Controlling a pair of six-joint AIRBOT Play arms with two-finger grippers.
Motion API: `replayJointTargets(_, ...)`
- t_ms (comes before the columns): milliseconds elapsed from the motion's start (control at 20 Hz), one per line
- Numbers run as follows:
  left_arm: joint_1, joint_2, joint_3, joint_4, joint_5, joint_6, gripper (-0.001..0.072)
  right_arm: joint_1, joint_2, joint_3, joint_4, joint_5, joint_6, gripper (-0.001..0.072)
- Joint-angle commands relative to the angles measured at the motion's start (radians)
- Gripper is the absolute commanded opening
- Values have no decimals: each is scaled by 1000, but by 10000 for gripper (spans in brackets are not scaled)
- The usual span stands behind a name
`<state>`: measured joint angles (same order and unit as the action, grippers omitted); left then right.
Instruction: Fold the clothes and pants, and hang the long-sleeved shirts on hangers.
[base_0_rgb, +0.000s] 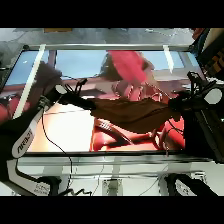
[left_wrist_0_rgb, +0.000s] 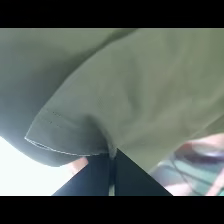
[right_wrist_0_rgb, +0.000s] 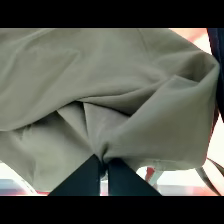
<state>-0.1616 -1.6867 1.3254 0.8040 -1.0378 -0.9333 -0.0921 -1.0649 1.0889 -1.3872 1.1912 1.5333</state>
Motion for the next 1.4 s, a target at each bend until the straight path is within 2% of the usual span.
replayJointTargets(0,39,96,84,-2,6,34,22,0,26,12,4,-5,-54,22)
replayJointTargets(250,155,362,186,-2,31,34,22,0,131,123,22,-61,-63,21)
replayJointTargets(400,224,543,185,-1,40,33,22,0,212,201,88,-84,-64,21)
replayJointTargets(600,315,775,185,12,40,34,22,0,329,270,214,-50,-136,22)
replayJointTargets(850,392,995,185,163,144,33,22,0,466,318,296,20,-141,21)
replayJointTargets(1000,394,1030,184,245,179,32,22,-1,497,320,300,22,-141,21)
replayJointTargets(1100,394,1008,159,244,177,32,22,0,481,319,288,22,-141,21)
replayJointTargets(1350,389,839,-34,203,117,14,22,0,285,284,280,69,-141,21)
